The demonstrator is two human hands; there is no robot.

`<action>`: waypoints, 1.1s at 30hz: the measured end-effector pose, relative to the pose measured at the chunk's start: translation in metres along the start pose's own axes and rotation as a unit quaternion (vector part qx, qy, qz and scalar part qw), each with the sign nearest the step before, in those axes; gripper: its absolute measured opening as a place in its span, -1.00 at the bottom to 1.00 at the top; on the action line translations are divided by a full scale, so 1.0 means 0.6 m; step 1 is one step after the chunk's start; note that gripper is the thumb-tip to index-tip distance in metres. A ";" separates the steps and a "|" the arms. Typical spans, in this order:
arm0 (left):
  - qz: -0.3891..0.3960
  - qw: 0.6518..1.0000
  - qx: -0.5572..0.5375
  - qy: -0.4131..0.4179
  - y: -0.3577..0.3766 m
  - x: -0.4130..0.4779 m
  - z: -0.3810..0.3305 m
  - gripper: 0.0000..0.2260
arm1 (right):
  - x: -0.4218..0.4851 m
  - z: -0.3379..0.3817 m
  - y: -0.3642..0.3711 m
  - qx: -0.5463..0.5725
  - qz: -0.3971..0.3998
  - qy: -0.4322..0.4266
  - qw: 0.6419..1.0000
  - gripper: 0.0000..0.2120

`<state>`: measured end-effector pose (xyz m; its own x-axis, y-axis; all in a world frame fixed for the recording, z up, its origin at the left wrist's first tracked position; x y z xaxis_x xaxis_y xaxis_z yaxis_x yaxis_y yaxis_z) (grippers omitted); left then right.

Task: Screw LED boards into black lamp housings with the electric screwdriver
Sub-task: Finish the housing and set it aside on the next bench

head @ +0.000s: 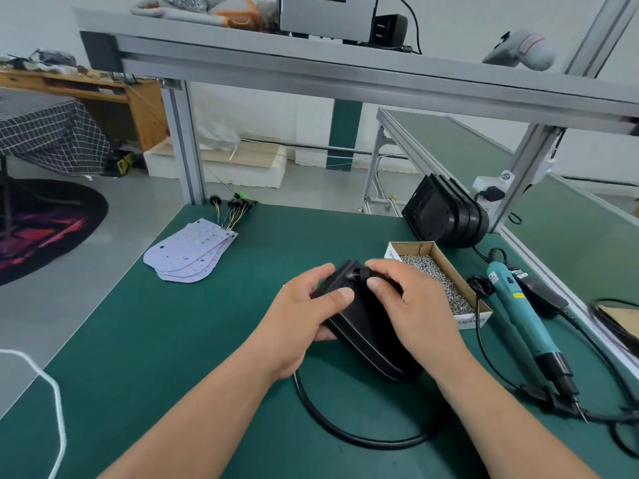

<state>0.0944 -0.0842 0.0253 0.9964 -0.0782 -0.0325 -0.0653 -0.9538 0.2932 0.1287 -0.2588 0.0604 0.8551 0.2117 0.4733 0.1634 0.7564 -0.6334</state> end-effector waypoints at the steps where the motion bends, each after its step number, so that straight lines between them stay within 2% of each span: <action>1: 0.009 1.000 0.013 0.006 0.003 -0.003 -0.005 -0.77 | 0.000 0.002 -0.001 -0.007 0.000 -0.009 1.000 -0.75; 10: 0.053 0.996 0.058 0.030 0.009 -0.005 -0.010 -0.80 | 0.011 0.006 -0.006 0.016 0.012 -0.010 1.000 -0.77; 14: 0.063 0.994 0.075 0.041 0.006 -0.005 -0.009 -0.84 | 0.006 0.014 -0.008 0.004 -0.009 -0.063 0.998 -0.82; 21: 0.074 0.991 0.097 0.046 0.008 -0.007 -0.015 -0.81 | 0.003 0.024 -0.008 0.008 -0.023 -0.097 0.995 -0.84; 24: 0.074 0.991 0.105 0.046 0.006 -0.009 -0.016 -0.84 | 0.005 0.032 -0.007 -0.012 -0.019 -0.119 0.993 -0.89; 29: 0.083 0.989 0.111 0.058 0.006 -0.007 -0.016 -0.91 | 0.009 0.041 -0.010 -0.027 -0.027 -0.120 0.992 -0.84; 33: 0.082 0.991 0.091 0.048 0.005 -0.008 -0.014 -0.90 | 0.008 0.052 0.004 -0.085 0.004 -0.136 0.987 -0.88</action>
<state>0.0897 -0.0844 0.0343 0.9714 -0.2170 0.0959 -0.2269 -0.9678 0.1088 0.1181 -0.2368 0.0804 0.6961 0.3932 0.6007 0.2576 0.6442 -0.7202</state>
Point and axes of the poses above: each hand's wrist, its own x-axis towards the middle knuckle, its own y-axis out of the palm, z = x × y, the point moved 5 cm from there along x, towards the middle knuckle, and after that the axes turned 1 degree about y, right-handed, at the moved point
